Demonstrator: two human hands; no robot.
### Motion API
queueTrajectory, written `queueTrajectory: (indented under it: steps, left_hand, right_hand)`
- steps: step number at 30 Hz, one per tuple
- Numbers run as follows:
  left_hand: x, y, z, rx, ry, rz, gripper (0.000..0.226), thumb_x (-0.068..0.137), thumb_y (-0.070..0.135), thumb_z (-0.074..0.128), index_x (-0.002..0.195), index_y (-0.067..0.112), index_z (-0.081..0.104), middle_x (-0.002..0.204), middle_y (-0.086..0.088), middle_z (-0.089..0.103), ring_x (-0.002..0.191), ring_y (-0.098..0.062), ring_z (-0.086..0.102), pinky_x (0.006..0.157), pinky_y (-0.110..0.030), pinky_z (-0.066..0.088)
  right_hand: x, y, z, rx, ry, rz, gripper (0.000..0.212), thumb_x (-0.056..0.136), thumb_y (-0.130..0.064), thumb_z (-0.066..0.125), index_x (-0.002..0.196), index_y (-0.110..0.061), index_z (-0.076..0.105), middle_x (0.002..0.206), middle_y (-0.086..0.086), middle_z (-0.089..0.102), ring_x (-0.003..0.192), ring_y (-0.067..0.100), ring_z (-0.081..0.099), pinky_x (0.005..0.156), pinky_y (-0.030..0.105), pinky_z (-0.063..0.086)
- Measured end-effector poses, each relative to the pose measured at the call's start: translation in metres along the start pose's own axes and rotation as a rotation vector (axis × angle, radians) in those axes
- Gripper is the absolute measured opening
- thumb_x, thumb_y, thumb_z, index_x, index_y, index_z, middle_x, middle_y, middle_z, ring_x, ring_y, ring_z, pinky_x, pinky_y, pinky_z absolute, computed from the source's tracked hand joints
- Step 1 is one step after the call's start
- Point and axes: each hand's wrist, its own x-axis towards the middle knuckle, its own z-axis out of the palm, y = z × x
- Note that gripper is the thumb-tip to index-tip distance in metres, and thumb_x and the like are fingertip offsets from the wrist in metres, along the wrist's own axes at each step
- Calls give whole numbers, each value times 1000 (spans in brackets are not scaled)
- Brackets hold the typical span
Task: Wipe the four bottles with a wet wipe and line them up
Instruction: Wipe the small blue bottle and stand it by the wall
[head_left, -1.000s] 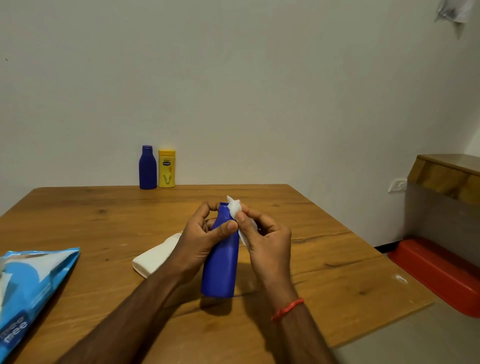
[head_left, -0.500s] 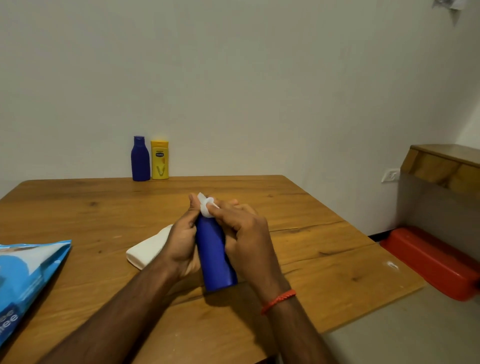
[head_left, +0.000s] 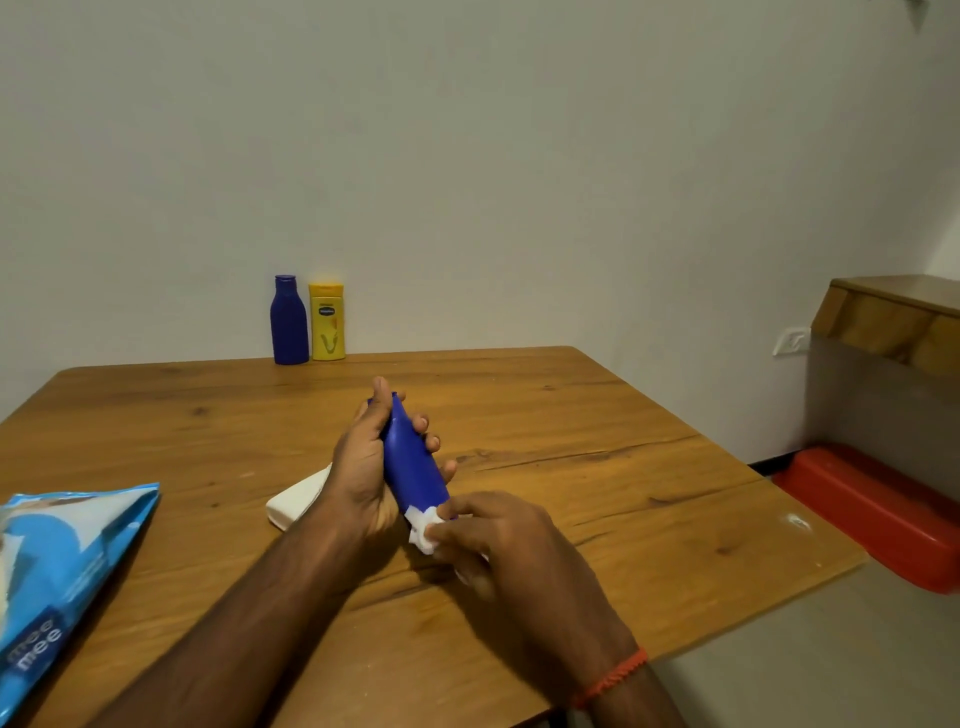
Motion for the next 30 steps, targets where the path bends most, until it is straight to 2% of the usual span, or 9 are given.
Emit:
queueTrajectory:
  steps: [3, 6, 9, 13, 15, 17, 20, 26, 30]
  left_hand:
    - [-1, 1, 3, 1, -84, -18, 45, 92, 47, 55, 123, 14, 55, 82, -9, 59, 71, -22, 59, 69, -39, 54]
    - [-1, 2, 0, 7, -135, -63, 42, 92, 39, 55, 121, 9, 61, 90, -12, 63, 75, -23, 66, 67, -36, 60]
    - [-5, 0, 2, -43, -158, -88, 36, 98, 35, 54, 117, 6, 63, 97, -16, 71, 84, -24, 73, 81, -39, 60]
    - [-5, 2, 1, -52, -117, -52, 38, 95, 35, 60, 120, 6, 61, 103, -17, 70, 89, -25, 74, 80, -40, 63]
    - [-3, 1, 0, 7, -70, -40, 41, 92, 39, 60, 119, 9, 61, 108, -18, 72, 99, -35, 73, 78, -46, 63]
    - [-2, -3, 0, 48, -25, 1, 44, 93, 41, 59, 122, 9, 58, 116, -19, 72, 110, -46, 68, 85, -55, 59]
    - [-1, -5, 3, 83, 38, 61, 47, 94, 40, 61, 129, 8, 56, 124, -20, 70, 109, -46, 69, 93, -61, 53]
    - [-5, -1, 4, 106, 82, 101, 38, 92, 37, 66, 124, 17, 60, 115, -12, 75, 101, -43, 72, 82, -76, 50]
    - [-11, -3, 6, 111, 85, 133, 41, 90, 35, 70, 125, 17, 58, 114, -10, 76, 99, -44, 73, 84, -77, 49]
  right_hand:
    - [13, 3, -4, 137, 111, 75, 22, 90, -27, 68, 110, -21, 74, 113, -4, 70, 101, 5, 63, 85, 30, 57]
    - [40, -3, -4, 251, 261, 132, 36, 89, -42, 58, 111, -19, 75, 107, 0, 71, 96, 7, 64, 82, 30, 56]
    - [63, -4, -6, 213, 351, 145, 33, 91, -38, 57, 115, -20, 73, 108, 2, 67, 99, 12, 61, 85, 35, 56]
    - [60, -6, -2, 31, 311, 34, 24, 97, -27, 60, 119, -28, 69, 112, -2, 61, 105, 11, 55, 85, 30, 53]
    - [41, -7, 3, 48, 206, -6, 22, 93, -25, 65, 114, -29, 69, 119, -4, 58, 111, 7, 53, 87, 23, 51]
    - [18, -7, 6, -66, 106, -77, 31, 84, -19, 76, 113, -28, 70, 129, 0, 57, 118, 15, 54, 88, 28, 55]
    - [4, -3, 3, -203, -18, -120, 37, 79, -19, 75, 115, -28, 70, 135, 0, 59, 119, 19, 56, 82, 32, 59]
    - [-1, 1, -11, -241, 23, -189, 32, 81, -22, 72, 113, -27, 71, 126, -7, 67, 106, 12, 57, 68, 23, 56]
    - [-14, 15, -6, -141, 207, -186, 29, 93, -23, 64, 121, -19, 68, 123, 1, 67, 104, 15, 61, 80, 28, 57]
